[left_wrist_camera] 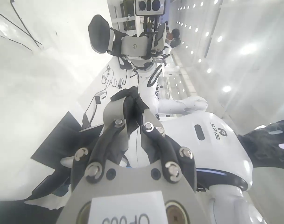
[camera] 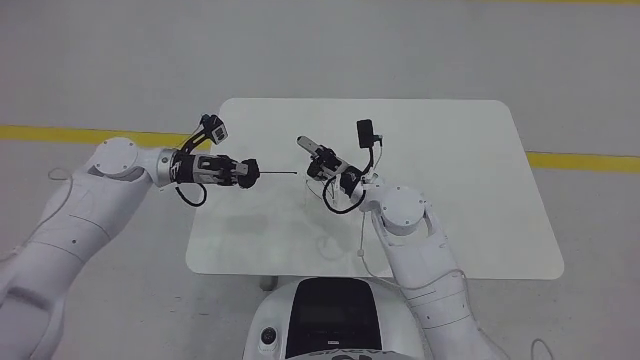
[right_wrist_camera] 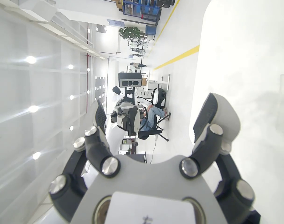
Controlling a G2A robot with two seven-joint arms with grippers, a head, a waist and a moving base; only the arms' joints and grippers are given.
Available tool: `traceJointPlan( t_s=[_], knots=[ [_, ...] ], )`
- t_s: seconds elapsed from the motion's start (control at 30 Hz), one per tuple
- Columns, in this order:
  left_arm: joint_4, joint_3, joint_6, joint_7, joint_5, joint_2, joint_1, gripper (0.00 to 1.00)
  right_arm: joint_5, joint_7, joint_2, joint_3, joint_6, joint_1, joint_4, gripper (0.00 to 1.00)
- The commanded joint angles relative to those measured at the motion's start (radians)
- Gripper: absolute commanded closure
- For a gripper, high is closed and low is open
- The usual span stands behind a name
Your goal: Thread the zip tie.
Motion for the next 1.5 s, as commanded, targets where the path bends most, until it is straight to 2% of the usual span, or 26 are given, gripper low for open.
traceJointPlan(
  t_s=[0.0, 0.07, 0.17, 0.23, 0.43, 0.47, 0.5, 0.7, 0.8, 0.87, 0.93, 1.0, 1.07, 1.27, 1.37, 1.47],
  knots=[
    [0.0, 0.0, 0.0, 0.0, 0.0, 0.0, 0.0, 1.0, 0.0, 0.0, 0.0, 0.0, 0.0, 0.0, 0.0, 0.0],
    [0.002, 0.001, 0.022, 0.035, -0.005, -0.003, 0.01, 1.0, 0.026, 0.017, 0.001, 0.0, -0.003, -0.001, 0.008, 0.0],
    [0.03, -0.001, 0.044, 0.0, -0.045, -0.008, 0.015, 1.0, 0.086, 0.13, 0.012, 0.014, -0.037, 0.016, 0.04, 0.0],
    [0.038, 0.006, 0.047, 0.0, -0.063, -0.011, 0.015, 1.0, 0.12, 0.212, 0.022, 0.028, -0.057, 0.033, 0.068, 0.0],
    [0.028, 0.047, 0.057, 0.0, -0.096, -0.012, 0.008, 1.0, 0.179, 0.338, 0.039, 0.026, -0.094, 0.083, 0.145, 0.0],
    [0.024, 0.053, 0.04, 0.0, -0.084, -0.011, 0.001, 1.0, 0.181, 0.34, 0.039, 0.025, -0.097, 0.086, 0.148, 0.0],
    [0.029, 0.051, 0.002, 0.0, -0.066, -0.009, -0.007, 1.0, 0.181, 0.34, 0.039, 0.025, -0.097, 0.086, 0.148, 0.0],
    [0.029, 0.051, 0.002, 0.0, -0.066, -0.009, -0.007, 1.0, 0.181, 0.34, 0.039, 0.025, -0.097, 0.086, 0.148, 0.0],
    [0.023, 0.051, 0.026, 0.036, -0.058, -0.011, 0.006, 1.0, 0.189, 0.339, 0.043, 0.014, -0.111, 0.084, 0.15, 0.0],
    [0.028, 0.049, 0.046, 0.004, -0.079, -0.013, 0.01, 1.0, 0.231, 0.388, 0.047, 0.014, -0.138, 0.093, 0.173, 0.0],
    [0.026, 0.055, 0.06, 0.0, -0.099, -0.016, 0.018, 1.0, 0.251, 0.411, 0.052, 0.015, -0.161, 0.105, 0.194, 0.0],
    [0.043, 0.062, 0.064, 0.0, -0.098, -0.017, 0.017, 1.0, 0.278, 0.453, 0.057, 0.008, -0.181, 0.115, 0.208, 0.0],
    [0.051, 0.068, 0.065, 0.0, -0.107, -0.021, 0.014, 1.0, 0.278, 0.453, 0.057, 0.008, -0.181, 0.115, 0.208, 0.0],
    [0.047, 0.074, 0.054, 0.0, -0.102, -0.022, 0.01, 1.0, 0.272, 0.429, 0.059, 0.005, -0.181, 0.109, 0.205, 0.0],
    [0.033, 0.068, 0.062, 0.027, -0.1, -0.022, 0.023, 1.0, 0.287, 0.43, 0.066, 0.009, -0.183, 0.105, 0.204, 0.0],
    [0.039, 0.054, 0.065, 0.004, -0.108, -0.02, 0.034, 1.0, 0.321, 0.482, 0.076, 0.013, -0.189, 0.11, 0.213, 0.0]
  ],
)
